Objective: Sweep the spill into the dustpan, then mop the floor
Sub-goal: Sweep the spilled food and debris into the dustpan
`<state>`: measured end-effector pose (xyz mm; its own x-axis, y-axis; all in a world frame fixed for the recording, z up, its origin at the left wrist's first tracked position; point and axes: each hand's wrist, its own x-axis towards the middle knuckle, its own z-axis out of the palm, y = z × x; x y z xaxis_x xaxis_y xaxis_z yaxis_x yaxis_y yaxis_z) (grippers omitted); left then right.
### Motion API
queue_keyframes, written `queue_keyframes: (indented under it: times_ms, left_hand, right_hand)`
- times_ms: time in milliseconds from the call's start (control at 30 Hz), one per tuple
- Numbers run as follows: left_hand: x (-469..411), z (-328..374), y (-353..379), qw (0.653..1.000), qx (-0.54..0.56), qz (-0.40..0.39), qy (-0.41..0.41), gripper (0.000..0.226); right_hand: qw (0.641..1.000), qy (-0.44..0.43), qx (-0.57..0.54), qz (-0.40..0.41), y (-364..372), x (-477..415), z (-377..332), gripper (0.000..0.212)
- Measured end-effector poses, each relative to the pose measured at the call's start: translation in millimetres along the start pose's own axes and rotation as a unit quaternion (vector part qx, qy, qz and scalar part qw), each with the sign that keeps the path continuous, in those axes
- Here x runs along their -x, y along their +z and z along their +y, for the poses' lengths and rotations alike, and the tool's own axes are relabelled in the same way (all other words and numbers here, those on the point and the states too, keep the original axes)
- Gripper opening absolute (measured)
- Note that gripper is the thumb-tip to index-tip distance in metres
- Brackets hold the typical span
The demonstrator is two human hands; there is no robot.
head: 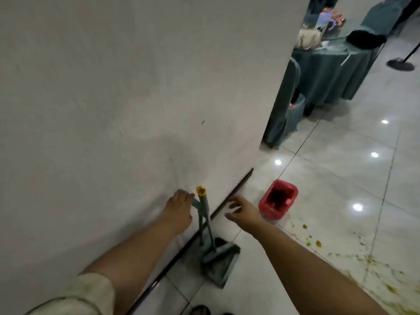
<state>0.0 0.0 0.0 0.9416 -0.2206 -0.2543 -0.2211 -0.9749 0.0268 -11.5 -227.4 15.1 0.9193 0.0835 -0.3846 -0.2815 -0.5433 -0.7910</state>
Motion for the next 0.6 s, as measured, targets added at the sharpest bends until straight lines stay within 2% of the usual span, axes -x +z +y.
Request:
queue_keyframes:
  times_ms: [133, 200, 267, 367, 467, 567, 600]
  left_hand:
    - [-32.0, -3.8, 14.0, 0.994, -0.089, -0.050, 0.041, 0.064]
    - [-49.1, -4.7, 31.0, 0.986, -0.134, -0.072, 0.064, 0.059]
    - [-66.3, -4.7, 44.1, 0.979, -0.163, -0.079, 0.091, 0.056]
    - [-86.4, -6.2, 57.2, 0.982, -0.127, -0.065, 0.122, 0.047]
    - [-98.6, -16.2, 75.4, 0.982, -0.087, -0.011, 0.167, 0.039]
    - [-97.6, -18.2, 92.1, 0.972, -0.050, 0.057, 0.223, 0.027]
    - [-94.4, -19.5, 95.3, 0.970, -0.044, 0.067, 0.229, 0.029]
  right_hand:
    - [0.997, -0.028, -0.076, -0.008, 22.9, -35.1, -41.6, 0.058]
    - [0.996, -0.050, -0.072, -0.016, 43.7, -45.2, -43.8, 0.052]
    - [0.998, -0.057, -0.036, -0.004, 59.6, -56.7, -41.8, 0.038]
    - [0.997, -0.064, 0.009, 0.034, 73.5, -68.5, -35.0, 0.016]
    - [0.994, -0.098, 0.009, 0.041, 73.1, -66.0, -25.1, 0.015]
    - [0.994, -0.110, 0.008, 0.010, 65.4, -57.2, -16.1, 0.016]
    - [0.994, -0.109, 0.006, 0.007, 61.8, -53.1, -11.2, 0.013]
